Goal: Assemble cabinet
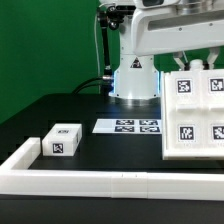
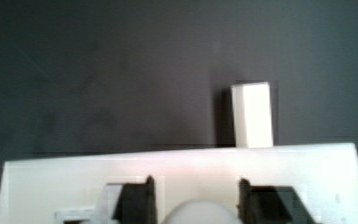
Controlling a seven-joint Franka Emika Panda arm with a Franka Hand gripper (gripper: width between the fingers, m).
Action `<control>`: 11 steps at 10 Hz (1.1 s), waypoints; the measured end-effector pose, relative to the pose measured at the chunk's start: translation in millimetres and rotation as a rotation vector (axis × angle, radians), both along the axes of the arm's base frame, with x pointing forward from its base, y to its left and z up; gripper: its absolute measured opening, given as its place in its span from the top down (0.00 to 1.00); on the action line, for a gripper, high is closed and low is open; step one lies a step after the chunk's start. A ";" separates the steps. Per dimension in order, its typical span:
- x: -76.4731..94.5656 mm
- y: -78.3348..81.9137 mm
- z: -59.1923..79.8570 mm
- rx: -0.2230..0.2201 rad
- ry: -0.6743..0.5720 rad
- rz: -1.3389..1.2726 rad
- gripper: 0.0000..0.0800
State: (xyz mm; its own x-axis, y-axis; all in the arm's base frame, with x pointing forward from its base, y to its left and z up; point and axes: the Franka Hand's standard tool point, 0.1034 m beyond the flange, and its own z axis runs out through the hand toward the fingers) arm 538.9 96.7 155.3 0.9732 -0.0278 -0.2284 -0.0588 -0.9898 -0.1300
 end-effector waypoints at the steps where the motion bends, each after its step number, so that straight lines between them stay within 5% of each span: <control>1: 1.3 5.9 -5.3 -0.018 -0.011 -0.039 0.73; 5: 0.0 2.7 -7.7 -0.011 0.034 -0.018 0.73; 8: 24.0 4.6 4.0 -0.010 0.125 -0.009 0.73; 11: 23.2 2.8 -1.9 -0.012 0.118 -0.013 0.73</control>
Offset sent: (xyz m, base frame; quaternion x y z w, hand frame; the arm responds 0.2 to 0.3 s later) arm 0.0000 0.0000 0.0000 0.0000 0.0000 0.0000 1.0000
